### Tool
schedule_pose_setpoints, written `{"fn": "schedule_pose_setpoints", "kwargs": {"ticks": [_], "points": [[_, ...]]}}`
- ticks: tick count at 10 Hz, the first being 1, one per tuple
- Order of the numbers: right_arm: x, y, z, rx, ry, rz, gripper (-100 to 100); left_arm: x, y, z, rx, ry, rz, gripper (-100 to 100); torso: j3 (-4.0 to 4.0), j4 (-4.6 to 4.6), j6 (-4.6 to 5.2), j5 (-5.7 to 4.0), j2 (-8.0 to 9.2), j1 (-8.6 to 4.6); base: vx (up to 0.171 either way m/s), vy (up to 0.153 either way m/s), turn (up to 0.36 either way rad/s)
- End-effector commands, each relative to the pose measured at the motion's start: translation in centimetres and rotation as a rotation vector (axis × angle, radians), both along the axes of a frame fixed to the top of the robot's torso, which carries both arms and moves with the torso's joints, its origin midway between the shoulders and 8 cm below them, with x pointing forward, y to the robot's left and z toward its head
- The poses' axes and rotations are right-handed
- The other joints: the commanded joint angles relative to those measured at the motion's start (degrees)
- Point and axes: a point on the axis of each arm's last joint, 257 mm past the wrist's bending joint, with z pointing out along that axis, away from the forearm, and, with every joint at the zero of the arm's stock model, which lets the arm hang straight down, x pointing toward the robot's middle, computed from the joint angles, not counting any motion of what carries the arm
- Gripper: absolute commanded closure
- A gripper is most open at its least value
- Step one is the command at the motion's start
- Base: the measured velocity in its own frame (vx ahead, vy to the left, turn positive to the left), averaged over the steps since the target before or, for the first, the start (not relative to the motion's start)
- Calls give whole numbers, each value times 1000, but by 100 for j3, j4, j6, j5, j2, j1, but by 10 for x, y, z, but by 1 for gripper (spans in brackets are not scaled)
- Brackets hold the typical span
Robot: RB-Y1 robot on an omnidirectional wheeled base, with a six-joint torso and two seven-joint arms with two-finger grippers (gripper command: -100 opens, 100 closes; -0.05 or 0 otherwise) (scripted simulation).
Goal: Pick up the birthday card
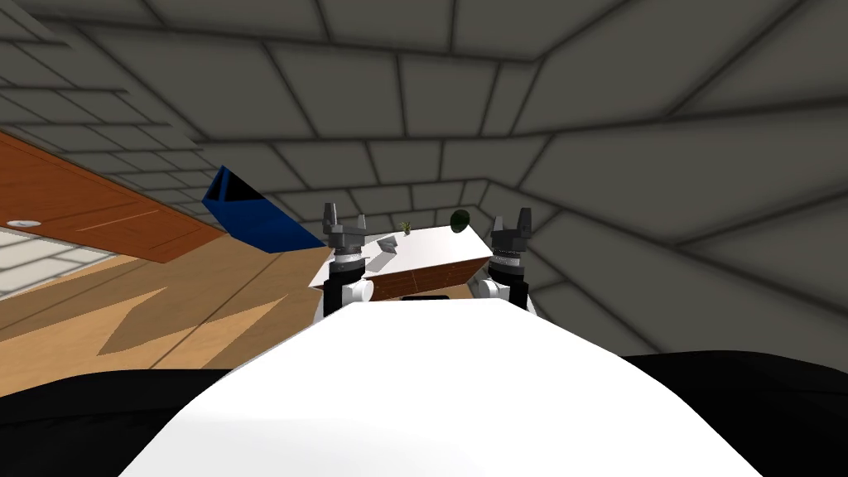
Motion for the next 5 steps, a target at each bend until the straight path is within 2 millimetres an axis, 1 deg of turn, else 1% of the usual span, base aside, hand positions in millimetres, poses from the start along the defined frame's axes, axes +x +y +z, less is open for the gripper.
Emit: {"fn": "schedule_pose_setpoints", "kwargs": {"ticks": [1, 2, 3, 5], "points": [[0, 0, 0, 0, 0, 0, 0, 10, 1, -12, 20, 53, -9, -100, 0, 0, 0, 0, 0, 0, -36, -12, -70], [0, 0, 0, 0, 0, 0, 0, 17, 2, -19, 30, 81, -13, -100, 2, 1, 0, 0, 3, -2, -44, -13, -64], [0, 0, 0, 0, 0, 0, 0, 18, 2, -20, 30, 87, -12, -100, 4, 1, 0, -1, 6, -3, -31, -4, -19], [0, 0, 0, 0, 0, 0, 0, 33, 6, -37, 45, 155, -16, -100, 1, 1, 0, 0, 2, 1, -34, -5, -67]]}}
